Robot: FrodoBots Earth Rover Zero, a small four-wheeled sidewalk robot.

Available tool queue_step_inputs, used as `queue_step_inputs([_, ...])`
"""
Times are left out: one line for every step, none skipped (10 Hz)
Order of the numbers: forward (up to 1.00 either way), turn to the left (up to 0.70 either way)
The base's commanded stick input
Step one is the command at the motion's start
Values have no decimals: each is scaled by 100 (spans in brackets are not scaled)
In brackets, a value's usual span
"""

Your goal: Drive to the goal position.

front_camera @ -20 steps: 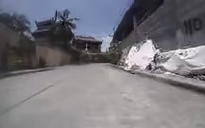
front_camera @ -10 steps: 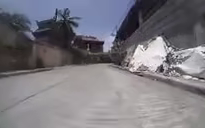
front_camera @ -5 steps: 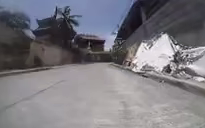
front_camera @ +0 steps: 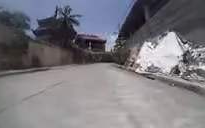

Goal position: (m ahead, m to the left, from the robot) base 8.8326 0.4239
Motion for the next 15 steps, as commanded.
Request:
queue_step_inputs([85,0])
queue_step_inputs([85,0])
queue_step_inputs([85,0])
queue_step_inputs([85,0])
queue_step_inputs([85,0])
queue_step_inputs([85,-14])
queue_step_inputs([85,-31])
queue_step_inputs([85,-34])
queue_step_inputs([85,-34])
queue_step_inputs([85,-34])
queue_step_inputs([85,0])
queue_step_inputs([85,0])
queue_step_inputs([85,0])
queue_step_inputs([85,0])
queue_step_inputs([85,0])
